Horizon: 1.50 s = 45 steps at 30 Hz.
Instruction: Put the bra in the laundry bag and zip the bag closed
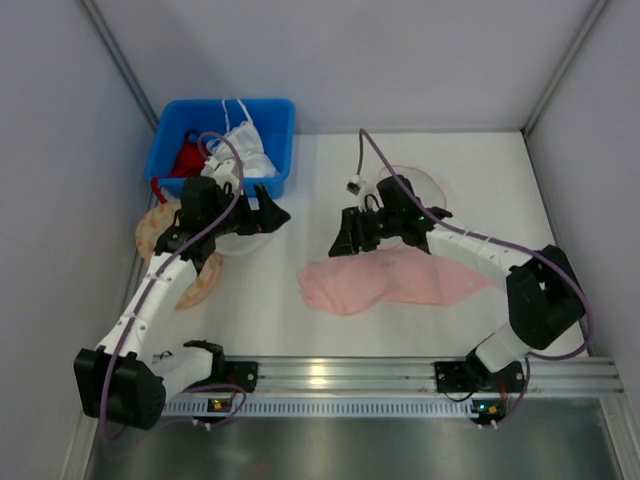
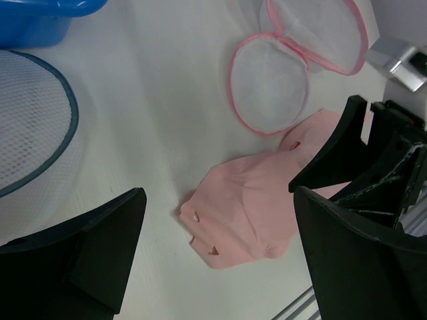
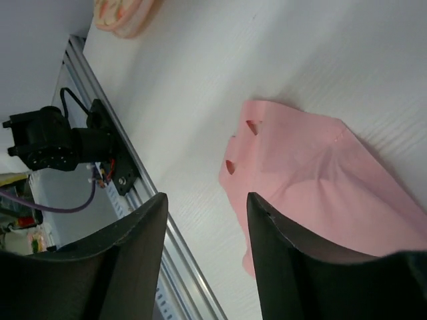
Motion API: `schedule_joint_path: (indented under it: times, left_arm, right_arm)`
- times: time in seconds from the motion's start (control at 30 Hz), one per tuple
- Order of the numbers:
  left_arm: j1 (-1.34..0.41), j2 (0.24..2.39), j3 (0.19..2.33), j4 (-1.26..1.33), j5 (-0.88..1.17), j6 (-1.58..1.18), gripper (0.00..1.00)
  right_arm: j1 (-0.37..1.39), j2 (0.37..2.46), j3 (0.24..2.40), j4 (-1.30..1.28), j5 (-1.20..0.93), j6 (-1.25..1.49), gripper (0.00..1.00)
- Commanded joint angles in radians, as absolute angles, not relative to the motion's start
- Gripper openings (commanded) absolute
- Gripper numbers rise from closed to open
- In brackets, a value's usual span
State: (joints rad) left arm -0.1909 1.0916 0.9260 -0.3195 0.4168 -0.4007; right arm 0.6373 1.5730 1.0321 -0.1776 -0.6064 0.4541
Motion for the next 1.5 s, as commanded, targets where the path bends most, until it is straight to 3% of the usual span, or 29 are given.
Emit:
schedule_joint_path:
  times: [0.0,0.2,0.33,0.53,0.77,1.1,1.33,1.47]
  left_arm:
    - [-0.186,1.097,0.894,-0.324,0.501,-0.351,0.96]
    - [-0.187,1.212,0.819,-0.287,0.67,-0.4,0.85]
    - [-0.199,1.296,0.784,-0.226,0.707,-0.449,0.79]
    - [-0.212,1.394,0.781,-0.231,0.695,-0.474,0.77]
    - [-0.21,1.443,0.795,-0.342,0.631,-0.425,0.73]
    - [-0.203,1.485,0.837,-0.485,0.572,-0.305,0.66]
    - [-0.193,1.513,0.88,-0.612,0.523,-0.239,0.47]
    - [-0.193,1.52,0.884,-0.635,0.542,-0.265,0.48]
  right_arm:
    - [0.547,1.473,1.075,-0.268,-0.653,0.316,0.5]
    - [0.382,1.367,0.936,-0.556,-0.583,-0.005,0.24]
    - [0.37,1.38,0.864,-0.549,-0.531,-0.043,0.15]
    - [0.367,1.643,0.926,-0.563,-0.482,-0.008,0.12]
    - [0.488,1.769,0.94,-0.516,-0.517,0.027,0.12]
    - [0.561,1.798,1.06,-0.475,-0.608,0.178,0.21]
    - [0.496,1.715,0.979,-0.477,-0.502,0.167,0.23]
    - [0.486,1.666,0.959,-0.463,-0.518,0.166,0.24]
